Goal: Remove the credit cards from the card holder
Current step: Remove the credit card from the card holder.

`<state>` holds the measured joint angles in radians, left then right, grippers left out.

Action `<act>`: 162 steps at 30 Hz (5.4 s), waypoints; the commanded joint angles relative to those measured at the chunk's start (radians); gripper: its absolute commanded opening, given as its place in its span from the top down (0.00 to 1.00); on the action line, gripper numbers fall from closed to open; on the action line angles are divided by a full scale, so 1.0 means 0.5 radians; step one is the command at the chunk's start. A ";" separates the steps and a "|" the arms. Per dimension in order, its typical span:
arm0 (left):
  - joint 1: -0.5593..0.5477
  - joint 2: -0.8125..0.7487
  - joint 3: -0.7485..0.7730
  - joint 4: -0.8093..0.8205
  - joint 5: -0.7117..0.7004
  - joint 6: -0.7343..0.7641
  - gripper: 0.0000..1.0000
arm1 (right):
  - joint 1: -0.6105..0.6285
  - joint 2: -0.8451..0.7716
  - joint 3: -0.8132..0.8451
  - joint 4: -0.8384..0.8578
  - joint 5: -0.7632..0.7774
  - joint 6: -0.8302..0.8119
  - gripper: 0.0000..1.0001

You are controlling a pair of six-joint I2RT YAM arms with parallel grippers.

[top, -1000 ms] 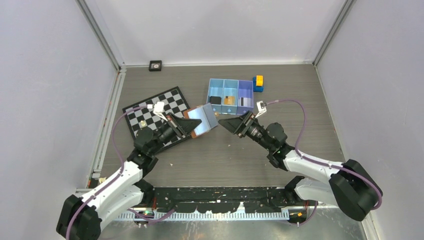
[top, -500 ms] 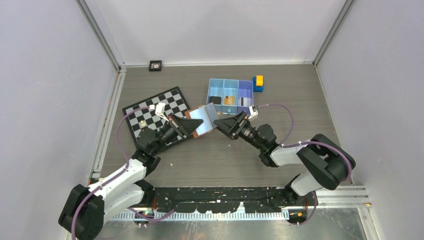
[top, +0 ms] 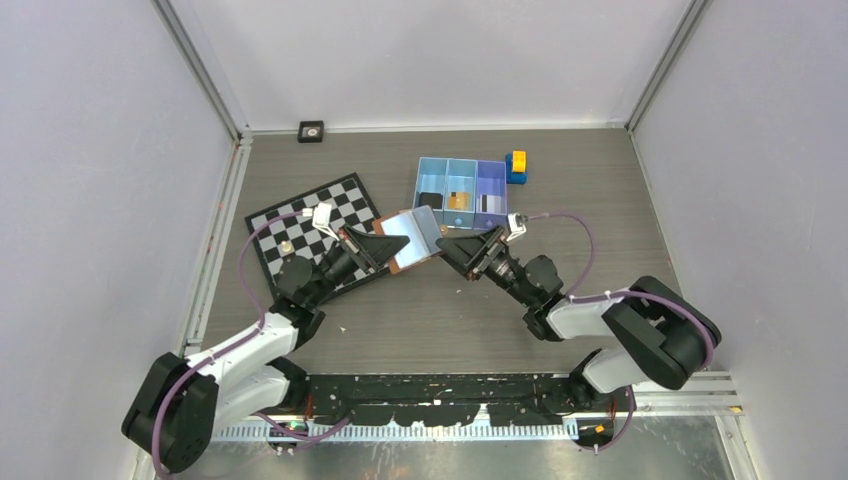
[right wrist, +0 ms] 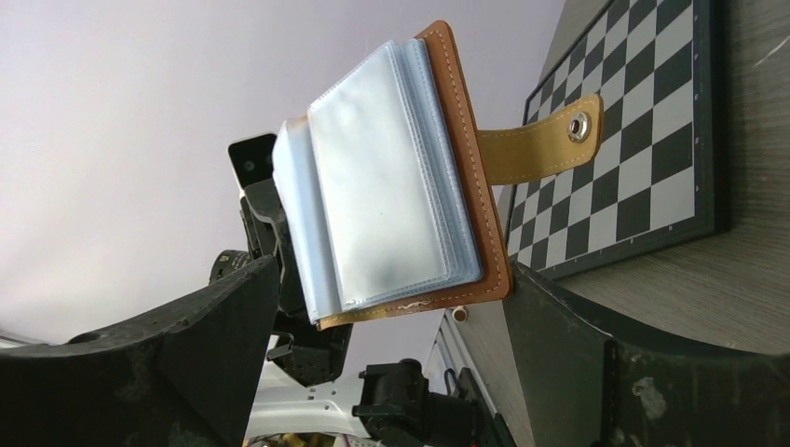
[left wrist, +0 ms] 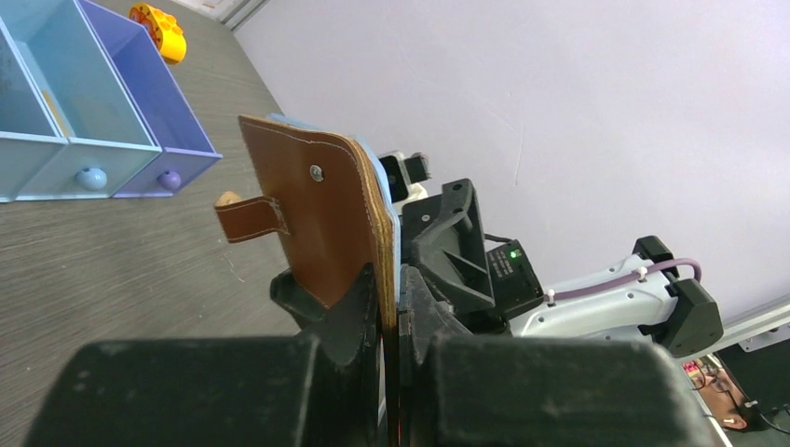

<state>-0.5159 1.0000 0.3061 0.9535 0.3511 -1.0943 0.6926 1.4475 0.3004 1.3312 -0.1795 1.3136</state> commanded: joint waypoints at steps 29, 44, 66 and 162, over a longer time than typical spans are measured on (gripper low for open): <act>-0.005 -0.024 0.224 -0.504 0.188 0.228 1.00 | 0.012 -0.733 0.157 -0.898 0.006 -0.661 0.38; -0.005 0.197 0.438 -0.956 0.207 0.387 1.00 | 0.014 -0.749 0.311 -1.431 0.092 -0.911 0.63; -0.005 0.512 0.431 -0.759 0.291 0.353 0.26 | 0.017 -0.549 0.324 -1.252 0.014 -0.875 0.90; -0.004 0.694 0.426 -0.295 0.600 0.144 1.00 | -0.309 -0.567 0.076 -0.782 -0.167 -0.434 0.82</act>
<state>-0.5110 1.3434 0.5137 0.7441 0.5995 -1.0176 0.5411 1.2011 0.3080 0.9596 -0.3069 1.1095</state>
